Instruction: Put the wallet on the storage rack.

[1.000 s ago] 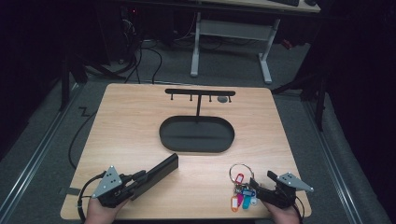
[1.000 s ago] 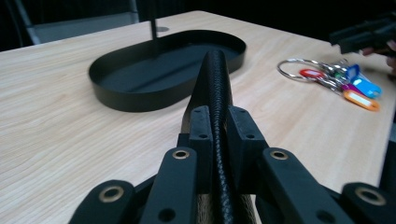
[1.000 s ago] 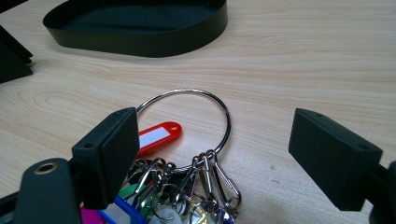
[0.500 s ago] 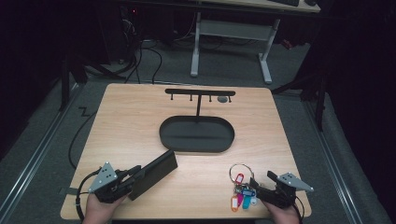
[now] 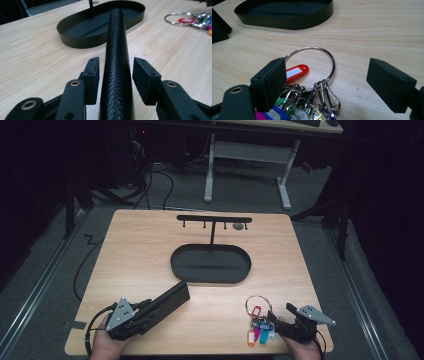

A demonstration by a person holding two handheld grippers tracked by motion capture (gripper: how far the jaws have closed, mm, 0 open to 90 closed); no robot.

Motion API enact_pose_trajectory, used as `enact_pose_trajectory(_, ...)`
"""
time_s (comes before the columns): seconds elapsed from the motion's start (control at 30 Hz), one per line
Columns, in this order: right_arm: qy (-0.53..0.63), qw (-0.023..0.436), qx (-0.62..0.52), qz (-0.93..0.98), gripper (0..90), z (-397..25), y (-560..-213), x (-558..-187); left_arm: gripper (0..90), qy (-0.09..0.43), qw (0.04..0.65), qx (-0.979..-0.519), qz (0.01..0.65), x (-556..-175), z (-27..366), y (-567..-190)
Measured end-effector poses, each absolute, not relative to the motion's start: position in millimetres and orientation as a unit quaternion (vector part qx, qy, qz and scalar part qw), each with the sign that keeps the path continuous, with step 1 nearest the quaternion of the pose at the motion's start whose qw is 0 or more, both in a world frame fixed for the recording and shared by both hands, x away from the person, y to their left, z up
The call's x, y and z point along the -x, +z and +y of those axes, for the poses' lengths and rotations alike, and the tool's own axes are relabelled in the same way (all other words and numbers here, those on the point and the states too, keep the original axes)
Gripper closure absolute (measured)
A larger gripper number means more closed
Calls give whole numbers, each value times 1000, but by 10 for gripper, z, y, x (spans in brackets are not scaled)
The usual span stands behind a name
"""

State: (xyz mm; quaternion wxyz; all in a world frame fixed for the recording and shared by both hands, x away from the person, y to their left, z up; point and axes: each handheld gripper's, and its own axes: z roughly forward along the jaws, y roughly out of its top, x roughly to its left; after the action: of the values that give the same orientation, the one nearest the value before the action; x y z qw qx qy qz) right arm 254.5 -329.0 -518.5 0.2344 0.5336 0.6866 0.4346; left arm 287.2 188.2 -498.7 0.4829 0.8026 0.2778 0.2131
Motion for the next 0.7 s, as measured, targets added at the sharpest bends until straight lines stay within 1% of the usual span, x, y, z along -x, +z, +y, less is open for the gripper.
enact_pose_trajectory(0.13, 432, 236, -529, 691, 166, -3280, -5181, -2542, 577, 217, 462, -813, 278, -2852, 1869, -4946)
enact_pose_trajectory(0.23, 427, 239, -525, 697, 166, -3268, -5177, -2541, 604, 215, 446, -823, 278, -2842, 1849, -4908)
enact_pose_trajectory(0.33, 419, 240, -518, 706, 164, -3257, -5159, -2542, 609, 211, 432, -831, 280, -2838, 1827, -4875)
enact_pose_trajectory(0.47, 400, 242, -503, 727, 164, -3247, -5077, -2568, 619, 207, 415, -841, 279, -2836, 1803, -4833)
enact_pose_trajectory(0.57, 388, 242, -491, 741, 165, -3238, -4994, -2596, 617, 196, 414, -843, 283, -2845, 1798, -4823)
enact_pose_trajectory(0.63, 382, 244, -480, 752, 165, -3236, -4953, -2611, 616, 200, 405, -847, 281, -2851, 1796, -4823)
enact_pose_trajectory(0.7, 394, 234, -477, 750, 164, -3235, -4923, -2621, 611, 199, 399, -849, 284, -2866, 1794, -4819)
